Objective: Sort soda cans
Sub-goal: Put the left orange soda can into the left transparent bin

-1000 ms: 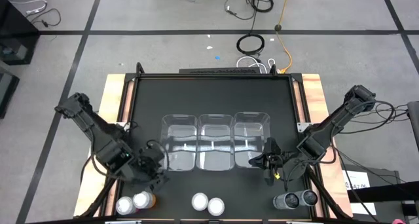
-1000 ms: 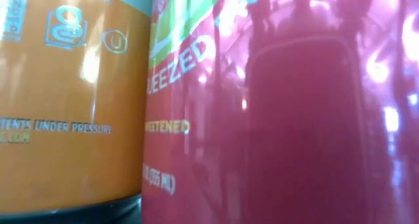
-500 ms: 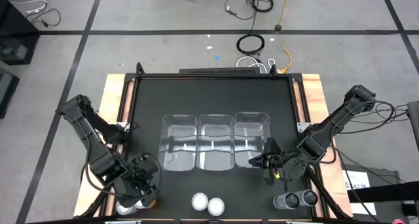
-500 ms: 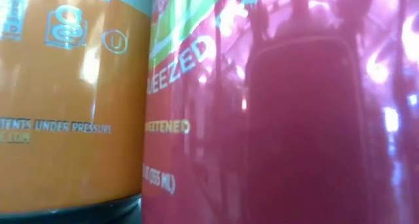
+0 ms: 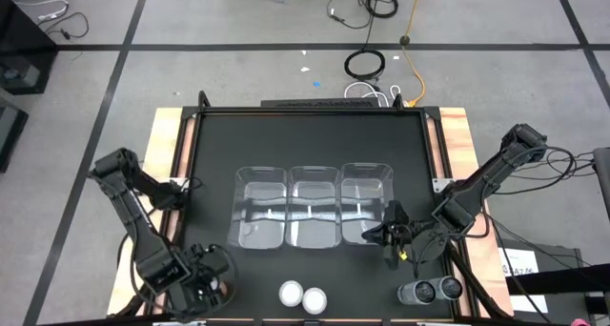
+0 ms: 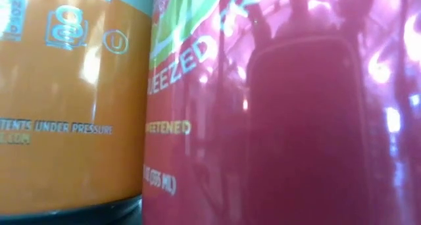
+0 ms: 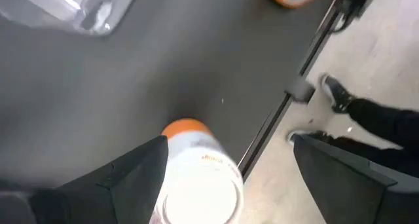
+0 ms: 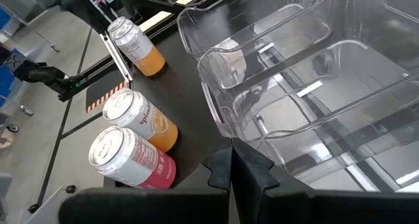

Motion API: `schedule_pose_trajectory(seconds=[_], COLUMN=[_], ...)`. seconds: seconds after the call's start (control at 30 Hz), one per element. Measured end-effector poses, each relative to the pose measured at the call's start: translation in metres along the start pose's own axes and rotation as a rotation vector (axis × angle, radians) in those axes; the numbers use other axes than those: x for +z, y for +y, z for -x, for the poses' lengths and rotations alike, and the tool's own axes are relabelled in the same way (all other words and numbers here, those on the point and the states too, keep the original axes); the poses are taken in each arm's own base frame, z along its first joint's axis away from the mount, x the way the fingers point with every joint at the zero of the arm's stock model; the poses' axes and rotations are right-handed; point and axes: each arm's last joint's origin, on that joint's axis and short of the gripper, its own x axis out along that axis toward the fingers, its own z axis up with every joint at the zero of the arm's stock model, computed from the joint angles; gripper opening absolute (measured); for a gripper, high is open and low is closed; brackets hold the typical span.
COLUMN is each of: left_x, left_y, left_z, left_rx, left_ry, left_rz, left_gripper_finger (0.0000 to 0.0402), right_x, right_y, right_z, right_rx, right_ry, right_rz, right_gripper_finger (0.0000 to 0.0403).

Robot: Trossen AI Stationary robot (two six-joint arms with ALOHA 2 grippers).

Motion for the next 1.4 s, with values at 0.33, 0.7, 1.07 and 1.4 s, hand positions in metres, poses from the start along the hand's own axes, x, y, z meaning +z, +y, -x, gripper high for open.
schedule_pose_trajectory(seconds=[0.33, 0.7, 1.07, 1.4], left_x=[-0.015, -0.032, -0.037, -0.04], left_y=[-0.001, -0.004, -0.005, 0.002], left_z=[-0.008, -0.022, -0.037, -0.054], left_rx=[0.049, 0.111, 0.153, 0.164], left_ry=[0.03, 0.09, 0.094, 0.112], left_rz=[-0.049, -0.097, -0.124, -0.13], left_gripper_finger=[0.034, 0.034, 0.034, 0.034], right_x=[0.0, 0.001, 0.001, 0.001], right_y=[0.0, 0.0, 0.001, 0.001], right_z=[0.0, 0.0, 0.0, 0.0], right_rx=[0.0, 0.002, 0.003, 0.004], right_ry=[-0.001, -0.008, -0.009, -0.009], right_rz=[-0.017, -0.049, -0.065, -0.075], right_gripper_finger=[0.0, 0.0, 0.0, 0.0])
